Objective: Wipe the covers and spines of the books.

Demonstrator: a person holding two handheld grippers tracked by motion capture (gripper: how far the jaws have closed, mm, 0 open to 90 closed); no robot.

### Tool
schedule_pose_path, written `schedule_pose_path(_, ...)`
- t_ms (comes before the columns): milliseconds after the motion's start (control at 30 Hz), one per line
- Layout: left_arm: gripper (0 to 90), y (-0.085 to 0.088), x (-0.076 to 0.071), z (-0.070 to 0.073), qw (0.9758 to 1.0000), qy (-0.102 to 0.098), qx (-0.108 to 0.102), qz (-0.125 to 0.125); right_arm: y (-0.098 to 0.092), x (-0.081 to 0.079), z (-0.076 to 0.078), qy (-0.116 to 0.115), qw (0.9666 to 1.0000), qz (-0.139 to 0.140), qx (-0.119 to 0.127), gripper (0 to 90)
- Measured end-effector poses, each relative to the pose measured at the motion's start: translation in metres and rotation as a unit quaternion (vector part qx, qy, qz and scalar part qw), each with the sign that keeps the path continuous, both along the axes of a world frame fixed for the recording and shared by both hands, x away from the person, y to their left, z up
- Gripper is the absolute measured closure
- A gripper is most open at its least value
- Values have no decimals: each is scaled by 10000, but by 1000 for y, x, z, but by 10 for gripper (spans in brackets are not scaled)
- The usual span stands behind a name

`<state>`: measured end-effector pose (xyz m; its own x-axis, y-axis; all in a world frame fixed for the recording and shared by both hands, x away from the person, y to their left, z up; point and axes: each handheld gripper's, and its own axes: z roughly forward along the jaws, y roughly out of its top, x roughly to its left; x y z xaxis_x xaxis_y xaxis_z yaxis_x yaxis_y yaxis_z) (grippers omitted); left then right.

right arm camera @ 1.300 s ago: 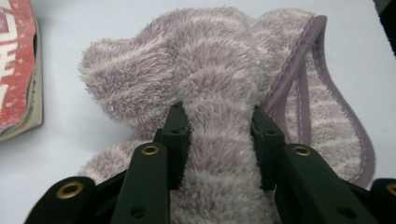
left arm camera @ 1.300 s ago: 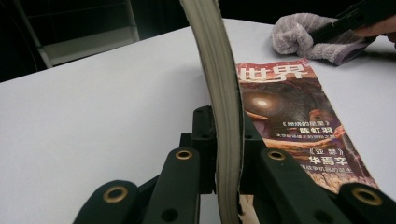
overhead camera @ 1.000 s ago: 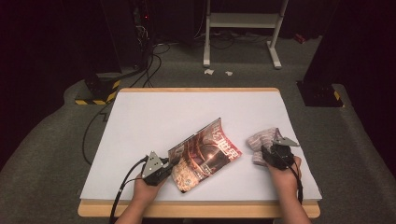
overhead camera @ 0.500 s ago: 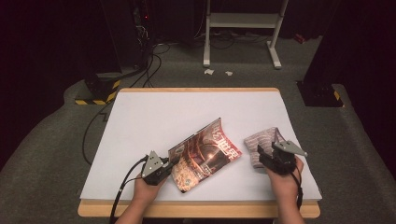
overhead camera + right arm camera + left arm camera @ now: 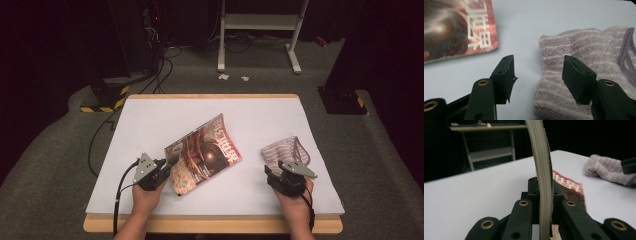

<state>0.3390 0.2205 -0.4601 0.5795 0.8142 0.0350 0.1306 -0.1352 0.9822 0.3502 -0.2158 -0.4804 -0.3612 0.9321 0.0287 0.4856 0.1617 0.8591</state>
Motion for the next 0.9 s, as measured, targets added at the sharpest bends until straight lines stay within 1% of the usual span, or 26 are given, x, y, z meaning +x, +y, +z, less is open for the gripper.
schedule_pose_path(100, 840, 7, 2, 12, 9997, -173, 94, 160, 2, 0, 1, -36, 10000, 39, 6, 434)
schedule_pose_path(200, 840, 10, 4, 23, 9990, -315, 135, 270, 5, 0, 1, -29, 10000, 66, 25, 435)
schedule_pose_path(300, 840, 11, 5, 33, 9978, -509, 193, 376, 7, 0, 1, -31, 10000, 83, 43, 437)
schedule_pose_path(400, 840, 12, 8, 40, 9964, -646, 266, 485, 8, 0, 1, -20, 9999, 108, 72, 438)
schedule_pose_path(533, 841, 14, 14, 43, 9946, -730, 355, 651, 12, 1, -1, 24, 9998, 160, 106, 438)
schedule_pose_path(600, 841, 13, 16, 41, 9946, -719, 333, 673, 14, 1, -2, 32, 9997, 203, 92, 438)
schedule_pose_path(700, 840, 9, 14, 36, 9947, -766, 276, 626, 18, 0, -2, 47, 9996, 257, 78, 438)
schedule_pose_path(767, 839, 4, 12, 33, 9955, -768, 213, 520, 19, 0, -3, 57, 9996, 271, 78, 439)
schedule_pose_path(800, 839, -1, 9, 31, 9956, -792, 217, 440, 19, 0, -3, 68, 9996, 277, 83, 439)
schedule_pose_path(900, 838, -12, 4, 27, 9965, -776, 244, 209, 20, 0, -4, 91, 9995, 292, 104, 439)
